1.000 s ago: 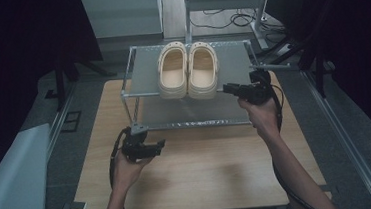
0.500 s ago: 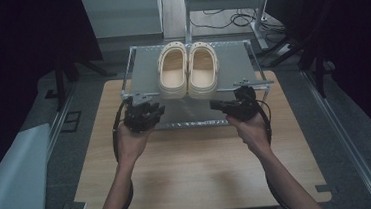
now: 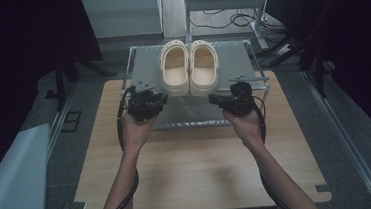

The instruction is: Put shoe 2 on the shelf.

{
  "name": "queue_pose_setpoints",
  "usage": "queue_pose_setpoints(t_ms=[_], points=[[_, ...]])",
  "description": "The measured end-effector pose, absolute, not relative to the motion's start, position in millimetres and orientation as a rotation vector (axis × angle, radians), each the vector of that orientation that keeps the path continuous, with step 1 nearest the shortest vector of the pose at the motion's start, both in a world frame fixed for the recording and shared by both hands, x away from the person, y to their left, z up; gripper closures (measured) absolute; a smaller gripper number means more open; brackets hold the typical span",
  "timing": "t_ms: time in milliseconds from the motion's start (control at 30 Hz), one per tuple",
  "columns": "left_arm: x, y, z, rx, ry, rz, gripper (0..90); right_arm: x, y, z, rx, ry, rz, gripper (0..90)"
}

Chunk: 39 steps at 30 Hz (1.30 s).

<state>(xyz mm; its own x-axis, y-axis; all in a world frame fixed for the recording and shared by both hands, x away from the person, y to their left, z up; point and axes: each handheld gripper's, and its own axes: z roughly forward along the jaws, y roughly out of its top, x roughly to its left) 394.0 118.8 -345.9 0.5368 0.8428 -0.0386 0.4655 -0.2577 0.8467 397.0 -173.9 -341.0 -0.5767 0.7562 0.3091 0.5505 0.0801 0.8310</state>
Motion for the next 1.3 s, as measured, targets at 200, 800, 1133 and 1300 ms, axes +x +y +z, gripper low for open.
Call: queue_pose_setpoints(t_ms=[200,800,1133,1300], points=[[394,117,-346,1.906,1.064,0.544,69.2,403,-177,-342,1.322,2.152,1.498,85.8],[346,125,-408,1.961,1.070,0.473,14.7,377,-212,-383,1.245,2.245,1.542,42.1],[314,137,-442,2.007,1.098,0.478,0.0,355,-227,-418,1.164,2.301,1.416,20.2],[299,141,-465,2.039,1.100,0.481,0.0,343,-240,-439,1.160,2.333,1.332,13.6]])
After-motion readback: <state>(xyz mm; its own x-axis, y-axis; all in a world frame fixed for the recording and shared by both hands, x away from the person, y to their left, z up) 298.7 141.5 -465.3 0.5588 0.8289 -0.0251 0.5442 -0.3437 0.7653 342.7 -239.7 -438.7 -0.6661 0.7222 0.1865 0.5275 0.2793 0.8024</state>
